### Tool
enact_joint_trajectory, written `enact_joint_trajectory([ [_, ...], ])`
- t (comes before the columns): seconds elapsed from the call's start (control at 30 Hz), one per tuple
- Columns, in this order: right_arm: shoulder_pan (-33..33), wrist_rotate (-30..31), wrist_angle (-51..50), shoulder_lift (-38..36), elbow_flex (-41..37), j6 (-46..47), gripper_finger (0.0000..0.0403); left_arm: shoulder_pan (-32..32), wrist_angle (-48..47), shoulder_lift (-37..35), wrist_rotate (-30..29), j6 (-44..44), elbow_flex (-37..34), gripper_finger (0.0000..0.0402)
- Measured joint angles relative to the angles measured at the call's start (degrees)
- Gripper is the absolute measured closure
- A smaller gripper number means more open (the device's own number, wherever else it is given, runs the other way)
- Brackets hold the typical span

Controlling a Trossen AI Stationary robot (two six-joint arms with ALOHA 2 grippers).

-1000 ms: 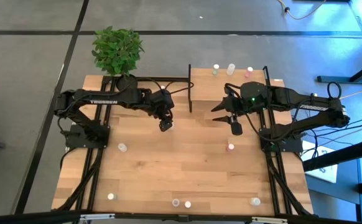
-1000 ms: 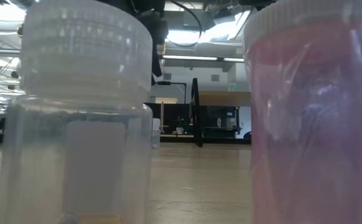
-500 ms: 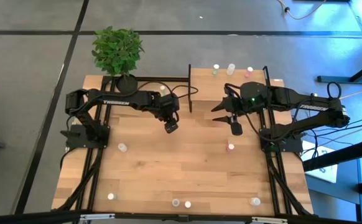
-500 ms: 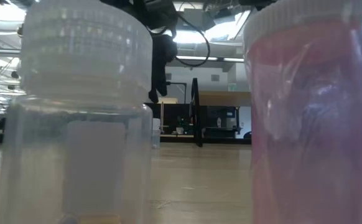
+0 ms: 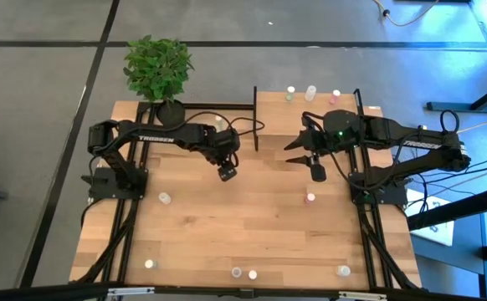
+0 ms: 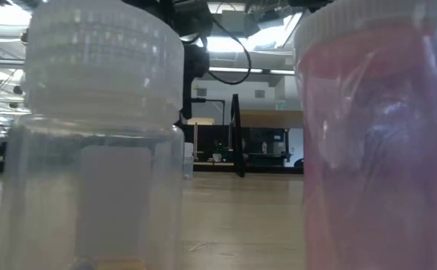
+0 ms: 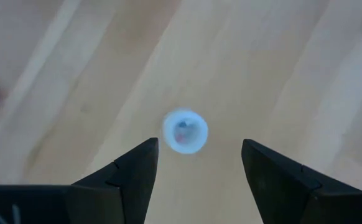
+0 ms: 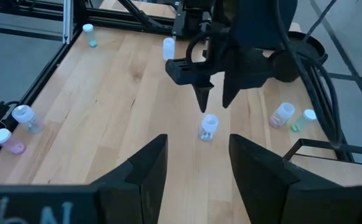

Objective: Pick and place medicine bottles onto shelf by color
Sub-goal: Put the middle transparent pill bottle on the shelf

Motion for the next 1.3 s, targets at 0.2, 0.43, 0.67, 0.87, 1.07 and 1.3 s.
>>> enact_joint_trajectory([
  [0.2,0.0,0.0,0.0,0.0,0.0,0.0,0.0228,-0.4,0.0,0.1,-1.3,8.0,0.0,0.0176],
  [0.43,0.0,0.0,0.0,0.0,0.0,0.0,0.0228,-0.4,-0.5,0.1,-1.0,19.8,0.0,0.0176],
  [0.67,0.0,0.0,0.0,0.0,0.0,0.0,0.0228,0.2,3.3,0.2,-0.7,20.5,-2.7,0.0175],
  [0.87,0.0,0.0,0.0,0.0,0.0,0.0,0.0228,0.2,4.3,0.2,-0.5,20.6,-2.9,0.0175],
  [1.07,0.0,0.0,0.0,0.0,0.0,0.0,0.0228,0.2,4.1,0.7,-0.1,20.1,-2.9,0.0161],
  [1.3,0.0,0.0,0.0,0.0,0.0,0.0,0.0228,0.2,4.6,1.0,-1.0,19.1,-2.9,0.0111],
])
